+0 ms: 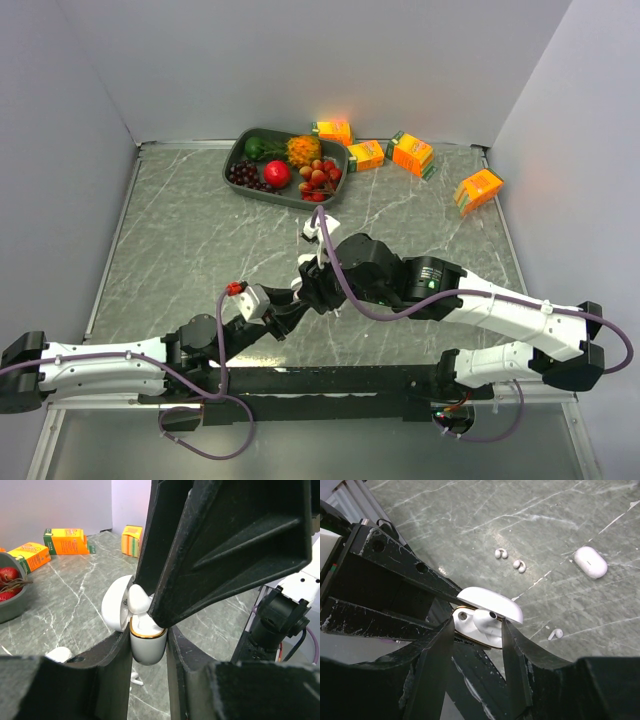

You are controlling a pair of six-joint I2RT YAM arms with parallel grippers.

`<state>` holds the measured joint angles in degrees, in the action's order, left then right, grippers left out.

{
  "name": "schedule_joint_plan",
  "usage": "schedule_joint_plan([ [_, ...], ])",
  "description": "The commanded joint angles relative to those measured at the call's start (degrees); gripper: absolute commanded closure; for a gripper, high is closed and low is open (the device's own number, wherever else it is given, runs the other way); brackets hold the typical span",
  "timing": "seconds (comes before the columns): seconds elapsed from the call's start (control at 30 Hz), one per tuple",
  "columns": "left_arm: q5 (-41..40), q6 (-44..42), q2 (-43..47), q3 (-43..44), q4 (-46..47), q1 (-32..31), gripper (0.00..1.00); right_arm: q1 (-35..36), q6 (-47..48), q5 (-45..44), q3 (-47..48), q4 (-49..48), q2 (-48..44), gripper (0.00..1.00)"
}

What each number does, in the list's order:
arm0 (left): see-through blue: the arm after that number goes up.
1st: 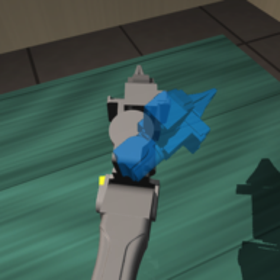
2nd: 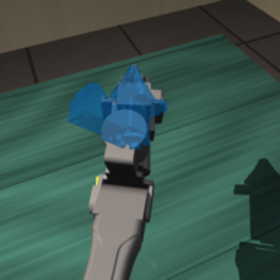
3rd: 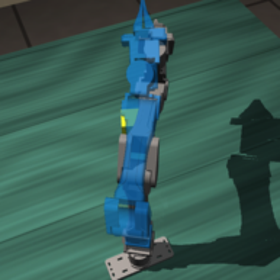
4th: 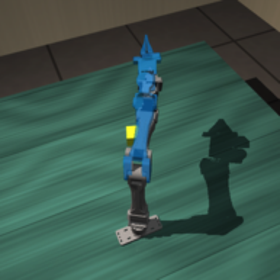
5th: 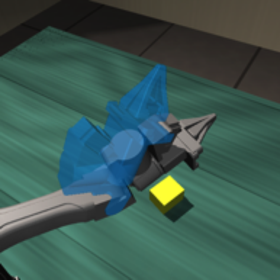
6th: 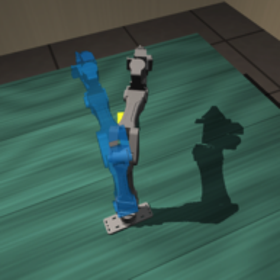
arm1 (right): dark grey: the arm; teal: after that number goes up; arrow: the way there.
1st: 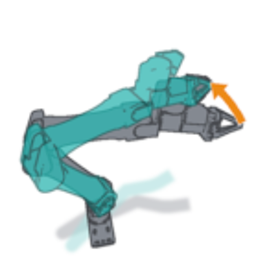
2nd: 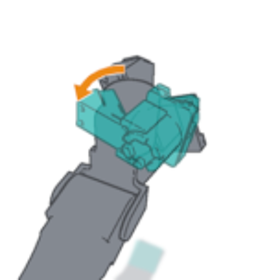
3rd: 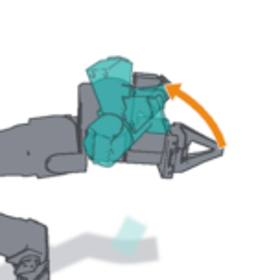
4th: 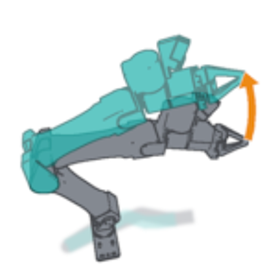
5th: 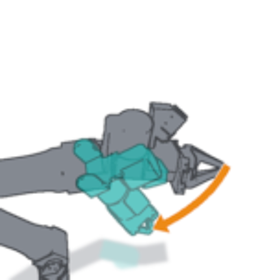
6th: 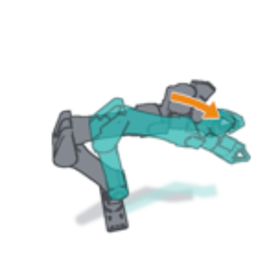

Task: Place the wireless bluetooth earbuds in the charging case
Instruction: Adjust the earbud with the charging case.

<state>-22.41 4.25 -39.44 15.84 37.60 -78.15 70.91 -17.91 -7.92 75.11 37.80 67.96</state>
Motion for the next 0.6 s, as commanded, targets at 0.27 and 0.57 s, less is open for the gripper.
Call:
schedule_joint_plan([
  [0.27, -0.53, 0.76, 1.38, 2.01, 0.98, -0.25, 0.99, 0.36, 0.33, -1.83, 1.53, -0.89, 0.59, 0.63],
  [0.57, -1.14, 0.85, 2.44, 1.39, 0.63, -0.25, 0.99, 0.10, -0.54, -3.77, -0.40, -2.29, -1.25, 0.80],
])
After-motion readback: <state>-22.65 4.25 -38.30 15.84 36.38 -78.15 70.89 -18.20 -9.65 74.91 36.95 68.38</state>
